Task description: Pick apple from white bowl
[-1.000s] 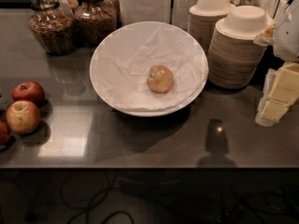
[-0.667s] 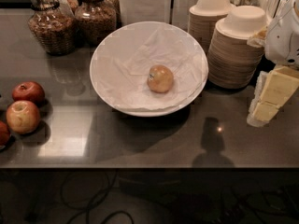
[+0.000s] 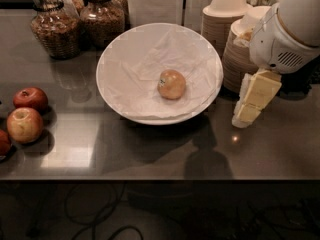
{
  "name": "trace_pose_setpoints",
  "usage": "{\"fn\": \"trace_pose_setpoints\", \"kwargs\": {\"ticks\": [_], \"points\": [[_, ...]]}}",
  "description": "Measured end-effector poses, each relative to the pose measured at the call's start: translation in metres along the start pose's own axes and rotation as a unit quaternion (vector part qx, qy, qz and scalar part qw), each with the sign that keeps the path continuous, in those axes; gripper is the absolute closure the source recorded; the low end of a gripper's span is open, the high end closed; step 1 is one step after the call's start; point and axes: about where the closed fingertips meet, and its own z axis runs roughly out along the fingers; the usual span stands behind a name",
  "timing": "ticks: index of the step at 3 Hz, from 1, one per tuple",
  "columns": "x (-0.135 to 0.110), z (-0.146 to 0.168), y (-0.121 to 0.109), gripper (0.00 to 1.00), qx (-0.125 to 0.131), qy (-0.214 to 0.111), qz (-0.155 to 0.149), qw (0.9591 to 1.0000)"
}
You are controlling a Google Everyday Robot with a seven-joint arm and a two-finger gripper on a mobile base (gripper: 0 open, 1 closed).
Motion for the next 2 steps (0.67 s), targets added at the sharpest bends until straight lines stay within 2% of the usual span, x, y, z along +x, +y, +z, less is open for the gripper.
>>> {"fn": "trace_pose_setpoints", "kwargs": {"ticks": [1, 2], "points": [[0.0, 0.0, 0.0, 0.0, 0.0, 0.0, 0.0, 1.0], [-0.021, 0.016, -0.015, 0.0, -0.001, -0.041, 0.001, 0.9991]]}}
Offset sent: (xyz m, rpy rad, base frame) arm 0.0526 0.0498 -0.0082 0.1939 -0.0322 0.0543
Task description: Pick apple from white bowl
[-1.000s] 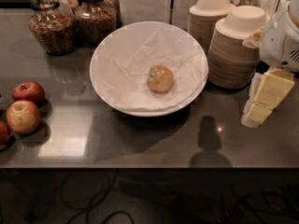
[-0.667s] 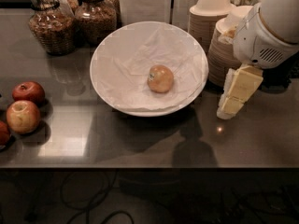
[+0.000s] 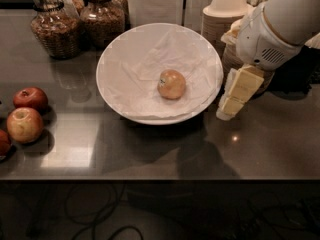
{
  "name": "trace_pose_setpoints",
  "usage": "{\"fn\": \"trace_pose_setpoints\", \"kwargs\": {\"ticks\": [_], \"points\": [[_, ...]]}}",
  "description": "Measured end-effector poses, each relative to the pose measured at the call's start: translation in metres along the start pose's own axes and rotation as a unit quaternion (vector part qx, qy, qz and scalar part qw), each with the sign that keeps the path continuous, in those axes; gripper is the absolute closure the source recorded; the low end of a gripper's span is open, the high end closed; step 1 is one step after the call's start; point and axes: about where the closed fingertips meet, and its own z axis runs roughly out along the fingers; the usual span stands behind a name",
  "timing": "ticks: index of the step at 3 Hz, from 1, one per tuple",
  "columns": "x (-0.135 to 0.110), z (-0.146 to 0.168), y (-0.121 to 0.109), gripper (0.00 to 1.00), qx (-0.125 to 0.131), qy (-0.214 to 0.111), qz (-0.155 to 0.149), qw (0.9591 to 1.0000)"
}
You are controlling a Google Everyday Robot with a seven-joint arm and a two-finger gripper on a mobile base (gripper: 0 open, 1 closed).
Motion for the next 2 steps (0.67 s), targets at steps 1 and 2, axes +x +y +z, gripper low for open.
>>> {"fn": "trace_pose_setpoints", "kwargs": {"ticks": [1, 2], "points": [[-0.029, 0.015, -0.022, 0.0, -0.006, -0.035, -0.012, 0.9993], [-0.053, 0.026, -0.041, 0.0, -0.015, -0.062, -0.024, 0.9977]]}}
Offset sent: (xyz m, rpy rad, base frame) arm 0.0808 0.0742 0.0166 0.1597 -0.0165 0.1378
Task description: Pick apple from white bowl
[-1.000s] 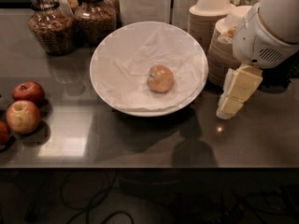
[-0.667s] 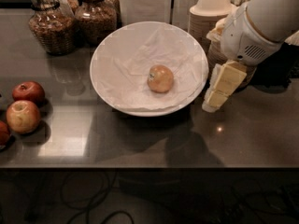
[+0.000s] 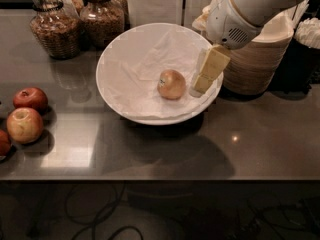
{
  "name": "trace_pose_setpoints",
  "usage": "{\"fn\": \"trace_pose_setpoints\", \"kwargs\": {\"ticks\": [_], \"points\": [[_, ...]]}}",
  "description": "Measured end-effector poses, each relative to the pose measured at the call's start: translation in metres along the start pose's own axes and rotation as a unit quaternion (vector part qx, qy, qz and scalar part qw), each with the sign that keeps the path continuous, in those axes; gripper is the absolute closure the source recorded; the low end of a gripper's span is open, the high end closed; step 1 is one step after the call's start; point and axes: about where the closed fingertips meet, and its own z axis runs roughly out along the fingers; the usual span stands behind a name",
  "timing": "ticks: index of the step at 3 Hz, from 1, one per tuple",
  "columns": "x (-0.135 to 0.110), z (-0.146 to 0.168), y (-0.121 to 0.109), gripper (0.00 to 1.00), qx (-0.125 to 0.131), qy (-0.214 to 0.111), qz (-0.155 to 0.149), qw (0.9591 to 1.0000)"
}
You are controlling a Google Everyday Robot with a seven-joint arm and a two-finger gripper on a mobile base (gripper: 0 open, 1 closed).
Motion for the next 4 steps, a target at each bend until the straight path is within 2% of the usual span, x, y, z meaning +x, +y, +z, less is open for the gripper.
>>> {"fn": "trace_pose_setpoints", "kwargs": {"ticks": [1, 2, 4], "points": [[-0.008, 0.02, -0.012, 0.06, -0.006, -0.024, -0.01, 0.9996], [-0.01, 0.041, -0.014, 0.06, -0.016, -0.034, -0.018, 0.9991], [-0.007, 0.072, -0.01, 0.13, -0.02, -0.039, -0.022, 0.9988]]}}
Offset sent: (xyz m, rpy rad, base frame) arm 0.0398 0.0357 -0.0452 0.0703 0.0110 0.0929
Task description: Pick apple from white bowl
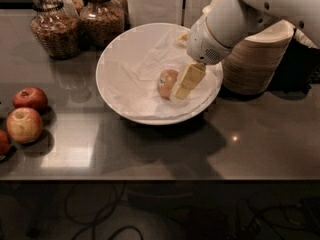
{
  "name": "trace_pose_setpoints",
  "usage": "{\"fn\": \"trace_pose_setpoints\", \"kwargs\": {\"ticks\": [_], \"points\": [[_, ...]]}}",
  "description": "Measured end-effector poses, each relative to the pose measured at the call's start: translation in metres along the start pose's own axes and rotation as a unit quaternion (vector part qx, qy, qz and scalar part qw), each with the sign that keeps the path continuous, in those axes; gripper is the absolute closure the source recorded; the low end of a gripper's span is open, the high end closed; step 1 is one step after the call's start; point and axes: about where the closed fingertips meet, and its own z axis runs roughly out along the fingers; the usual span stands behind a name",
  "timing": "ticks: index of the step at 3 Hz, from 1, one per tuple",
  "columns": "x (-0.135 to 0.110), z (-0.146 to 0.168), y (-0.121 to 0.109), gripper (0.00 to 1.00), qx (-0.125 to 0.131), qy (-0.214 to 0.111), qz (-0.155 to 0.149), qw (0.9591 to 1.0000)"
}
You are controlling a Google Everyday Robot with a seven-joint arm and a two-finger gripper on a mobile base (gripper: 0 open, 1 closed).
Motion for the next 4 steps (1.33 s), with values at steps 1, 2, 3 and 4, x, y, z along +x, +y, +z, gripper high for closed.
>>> {"fn": "trace_pose_setpoints", "kwargs": {"ticks": [1, 2, 3, 4], "points": [[0.006, 0.011, -0.001, 0.16, 0.003, 0.006, 0.001, 1.0], [0.012, 0.022, -0.001, 0.16, 0.005, 0.012, 0.0, 0.9999], [0.017, 0.035, 0.0, 0.15, 0.005, 0.02, 0.001, 0.9998], [0.021, 0.046, 0.002, 0.15, 0.004, 0.025, 0.003, 0.9997]]}}
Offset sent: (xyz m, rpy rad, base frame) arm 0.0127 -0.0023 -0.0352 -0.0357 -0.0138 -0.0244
